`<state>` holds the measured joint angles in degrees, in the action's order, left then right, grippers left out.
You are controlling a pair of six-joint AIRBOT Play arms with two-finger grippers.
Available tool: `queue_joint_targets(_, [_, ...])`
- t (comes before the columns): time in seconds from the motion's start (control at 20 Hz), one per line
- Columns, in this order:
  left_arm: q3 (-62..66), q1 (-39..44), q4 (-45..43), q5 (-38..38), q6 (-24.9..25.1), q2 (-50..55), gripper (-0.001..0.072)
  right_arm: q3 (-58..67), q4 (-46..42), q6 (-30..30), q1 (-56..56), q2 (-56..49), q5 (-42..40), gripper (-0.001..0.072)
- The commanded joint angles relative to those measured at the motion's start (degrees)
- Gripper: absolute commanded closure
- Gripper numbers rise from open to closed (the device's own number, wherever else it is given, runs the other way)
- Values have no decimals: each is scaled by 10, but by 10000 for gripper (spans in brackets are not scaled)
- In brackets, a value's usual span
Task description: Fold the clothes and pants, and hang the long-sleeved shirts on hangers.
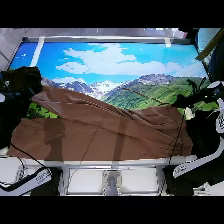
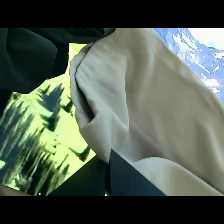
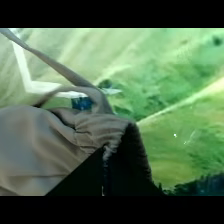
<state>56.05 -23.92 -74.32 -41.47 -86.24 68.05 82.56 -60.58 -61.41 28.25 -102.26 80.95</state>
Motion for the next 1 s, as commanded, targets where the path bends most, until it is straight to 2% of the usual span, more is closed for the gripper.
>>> queue_joint_targets(0.0, [5, 0, 13, 26, -2, -22, 700, 69, -8, 6, 8, 21, 23, 689])
queue_joint_targets(0.25, [4, 10, 23, 138, 2, -74, 700, 123, -31, -48, 49, 50, 0, 690])
queue_joint_targets(0.45, [-46, 16, 23, 168, 9, -71, 700, 76, -54, -129, 48, 49, -118, 690])
queue_joint_targets(0.55, [-76, 19, 23, 168, 10, -61, 700, 52, -38, -132, 45, 49, -159, 690])
queue_joint_targets(0.75, [-88, 32, 24, 176, 11, -52, 700, 43, -36, -132, 35, 49, -185, 689])
queue_joint_targets(0.95, [-88, 31, 24, 236, -10, -61, 700, 43, 16, -132, 35, 50, -219, 691])
